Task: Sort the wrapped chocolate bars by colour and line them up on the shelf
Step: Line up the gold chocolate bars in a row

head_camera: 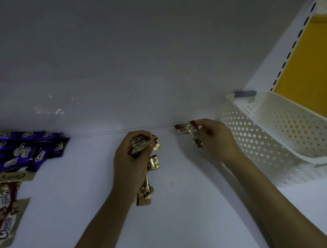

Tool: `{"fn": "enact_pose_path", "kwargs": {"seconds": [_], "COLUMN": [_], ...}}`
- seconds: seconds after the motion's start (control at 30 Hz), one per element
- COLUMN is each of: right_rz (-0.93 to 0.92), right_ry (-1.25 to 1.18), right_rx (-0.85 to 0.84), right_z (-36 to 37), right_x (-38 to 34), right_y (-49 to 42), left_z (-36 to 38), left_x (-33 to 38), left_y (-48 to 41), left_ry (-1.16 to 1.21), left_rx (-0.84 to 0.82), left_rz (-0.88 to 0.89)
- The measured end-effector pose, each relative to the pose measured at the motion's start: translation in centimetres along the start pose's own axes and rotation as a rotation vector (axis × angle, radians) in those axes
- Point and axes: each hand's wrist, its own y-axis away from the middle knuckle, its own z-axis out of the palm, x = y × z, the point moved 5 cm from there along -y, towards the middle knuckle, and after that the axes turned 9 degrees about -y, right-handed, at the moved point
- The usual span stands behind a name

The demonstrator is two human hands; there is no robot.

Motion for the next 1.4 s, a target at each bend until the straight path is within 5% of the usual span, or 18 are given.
{"fn": "enact_pose_path", "kwargs": {"seconds": [0.1, 0.5, 0.6, 0.7, 0.77, 1.1, 1.4], "right_rz": [-0.037, -0.322, -0.295, 0.016, 0.099, 0.071, 0.268], "right_ry": [0.503, 0.803, 0.593, -0.110, -0.355, -0.517, -0.517], "right_rx": [-0.059, 0.000, 0.041, -0.218, -0.334, -0.220, -0.065], "right_z": [0.4, 2.3, 2.4, 4.0, 5.3, 5.1, 2.6], "right_x": [1.2, 1.7, 0.6, -1.5, -2.2, -2.5, -0.8], "right_y": [-0.4, -4.2, -2.4, 1.4, 3.1, 3.3, 2.1], "left_z": [-0.1, 0.0, 0.0, 0.1, 0.1, 0.3, 0.0], "left_x": [-0.3, -0.2, 0.0, 0.4, 0.7, 0.2, -0.5], "left_y": [-0.1, -0.3, -0.3, -0.1, 0.0, 0.0, -0.1], "left_ry": [-0.011, -0.011, 0.020, 0.074, 0.085, 0.045, 0.064], "left_rx": [0.006, -0.008, -0.017, -0.031, -0.052, -0.065, -0.014], "left_rz": [-0.004, -0.005, -0.010, 0.002, 0.036, 0.030, -0.029]}}
